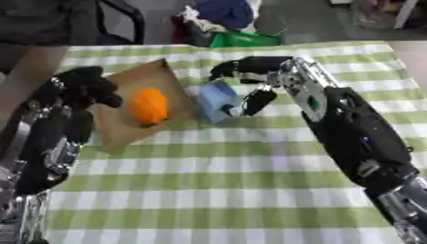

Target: Pick up objects on the table and place them in the box.

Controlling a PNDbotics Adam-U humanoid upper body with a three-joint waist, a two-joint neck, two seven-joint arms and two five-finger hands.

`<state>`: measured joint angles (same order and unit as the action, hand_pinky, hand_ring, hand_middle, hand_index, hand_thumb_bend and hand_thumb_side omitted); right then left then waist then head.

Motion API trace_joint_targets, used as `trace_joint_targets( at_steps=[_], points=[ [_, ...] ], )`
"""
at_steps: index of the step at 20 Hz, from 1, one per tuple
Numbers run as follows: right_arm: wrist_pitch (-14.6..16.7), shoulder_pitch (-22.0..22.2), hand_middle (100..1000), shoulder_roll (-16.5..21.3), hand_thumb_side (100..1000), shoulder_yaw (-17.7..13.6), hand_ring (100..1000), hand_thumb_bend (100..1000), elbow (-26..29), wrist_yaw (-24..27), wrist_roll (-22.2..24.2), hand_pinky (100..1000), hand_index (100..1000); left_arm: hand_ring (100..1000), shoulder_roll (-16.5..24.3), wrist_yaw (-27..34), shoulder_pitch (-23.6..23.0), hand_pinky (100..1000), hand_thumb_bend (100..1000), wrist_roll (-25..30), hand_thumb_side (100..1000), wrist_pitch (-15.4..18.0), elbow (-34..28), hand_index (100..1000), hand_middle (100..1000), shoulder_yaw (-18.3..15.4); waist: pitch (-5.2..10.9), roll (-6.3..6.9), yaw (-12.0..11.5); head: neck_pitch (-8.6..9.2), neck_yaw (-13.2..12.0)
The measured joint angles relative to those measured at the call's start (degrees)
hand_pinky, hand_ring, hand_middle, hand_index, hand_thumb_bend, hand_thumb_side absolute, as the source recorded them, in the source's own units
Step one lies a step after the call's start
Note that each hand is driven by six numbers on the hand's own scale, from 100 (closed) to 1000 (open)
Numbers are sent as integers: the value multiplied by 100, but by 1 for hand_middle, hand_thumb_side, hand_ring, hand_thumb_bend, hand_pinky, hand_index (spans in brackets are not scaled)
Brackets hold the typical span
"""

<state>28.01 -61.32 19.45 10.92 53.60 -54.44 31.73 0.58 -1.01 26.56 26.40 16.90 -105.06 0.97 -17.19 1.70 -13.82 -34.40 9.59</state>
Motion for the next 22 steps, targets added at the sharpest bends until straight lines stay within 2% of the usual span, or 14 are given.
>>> trace_joint_targets(
  at_steps=[8, 14, 15, 18, 22],
  points=[
    [22, -15, 968, -63, 526, -47, 1000, 166, -167, -129, -92, 935, 1000, 638, 0, 22, 8, 654, 225, 38, 577, 9, 5, 844, 651, 0, -17, 0, -23, -2, 18],
    [68, -15, 726, -150, 398, -68, 921, 100, -237, -146, -317, 904, 1000, 638, -1, 42, 20, 655, 228, 65, 578, 12, 4, 845, 652, 0, -20, -2, -30, -62, 17],
    [80, -14, 636, -158, 340, -67, 896, 100, -239, -146, -367, 892, 1000, 638, -1, 44, 23, 655, 228, 69, 578, 15, 4, 845, 652, 0, -20, -3, -29, -86, 14],
    [113, -10, 470, -204, 226, -66, 840, 100, -240, -146, -546, 861, 1000, 638, -1, 45, 24, 655, 229, 75, 576, 19, 4, 845, 652, 0, -20, -7, -28, -135, 10],
    [159, 17, 394, -207, 149, -30, 808, 100, -225, -114, -825, 845, 985, 639, -2, 45, 25, 656, 229, 77, 575, 17, 0, 845, 653, 0, -18, -42, -8, -148, 3]
  ],
)
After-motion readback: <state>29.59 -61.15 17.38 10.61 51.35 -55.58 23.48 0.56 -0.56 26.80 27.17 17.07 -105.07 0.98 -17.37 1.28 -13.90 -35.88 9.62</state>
